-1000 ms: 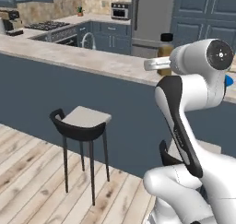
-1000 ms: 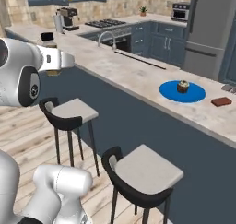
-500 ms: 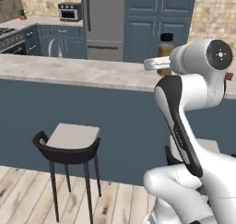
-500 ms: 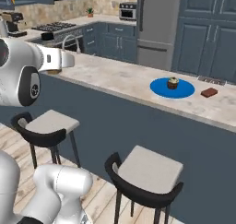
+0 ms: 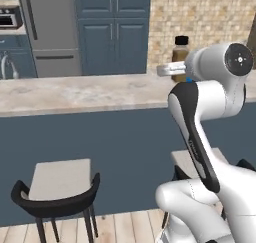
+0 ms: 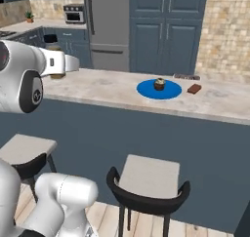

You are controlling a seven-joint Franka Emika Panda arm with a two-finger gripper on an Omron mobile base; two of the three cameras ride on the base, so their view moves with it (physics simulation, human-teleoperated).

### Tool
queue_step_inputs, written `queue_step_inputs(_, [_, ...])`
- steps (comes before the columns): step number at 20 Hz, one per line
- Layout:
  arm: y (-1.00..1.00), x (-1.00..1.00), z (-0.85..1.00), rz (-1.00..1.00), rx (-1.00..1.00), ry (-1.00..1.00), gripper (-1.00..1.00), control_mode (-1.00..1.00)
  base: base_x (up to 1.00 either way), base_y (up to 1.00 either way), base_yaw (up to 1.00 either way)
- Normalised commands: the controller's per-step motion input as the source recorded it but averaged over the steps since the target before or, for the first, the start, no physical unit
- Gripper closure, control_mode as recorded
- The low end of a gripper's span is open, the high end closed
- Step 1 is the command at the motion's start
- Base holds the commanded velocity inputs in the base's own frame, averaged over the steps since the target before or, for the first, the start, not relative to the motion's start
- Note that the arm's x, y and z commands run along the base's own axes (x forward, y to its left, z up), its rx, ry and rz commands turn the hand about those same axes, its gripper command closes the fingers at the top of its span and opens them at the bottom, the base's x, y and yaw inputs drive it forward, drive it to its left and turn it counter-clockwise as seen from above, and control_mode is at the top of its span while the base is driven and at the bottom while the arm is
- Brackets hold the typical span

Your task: Take the cinnamon bottle from the cabinet and place it on the dining table, next to the plate with the cupcake. Then take the chocolate from the dining counter and place it on the cupcake plate.

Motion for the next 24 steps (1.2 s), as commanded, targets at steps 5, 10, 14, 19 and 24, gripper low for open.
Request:
queue_step_inputs(5, [0.0,0.0,0.0,0.0,0.0,0.0,1.0,1.0,0.51,0.46,-0.23])
queue_step_inputs(10, [0.0,0.0,0.0,0.0,0.0,0.0,1.0,1.0,0.45,0.43,-0.04])
queue_step_inputs(14, [0.0,0.0,0.0,0.0,0.0,0.0,1.0,1.0,0.46,0.23,-0.02])
queue_step_inputs(19, [0.0,0.0,0.0,0.0,0.0,0.0,1.0,1.0,0.27,0.13,0.0])
queue_step_inputs(24, [0.0,0.0,0.0,0.0,0.0,0.0,1.0,1.0,0.0,0.0,0.0])
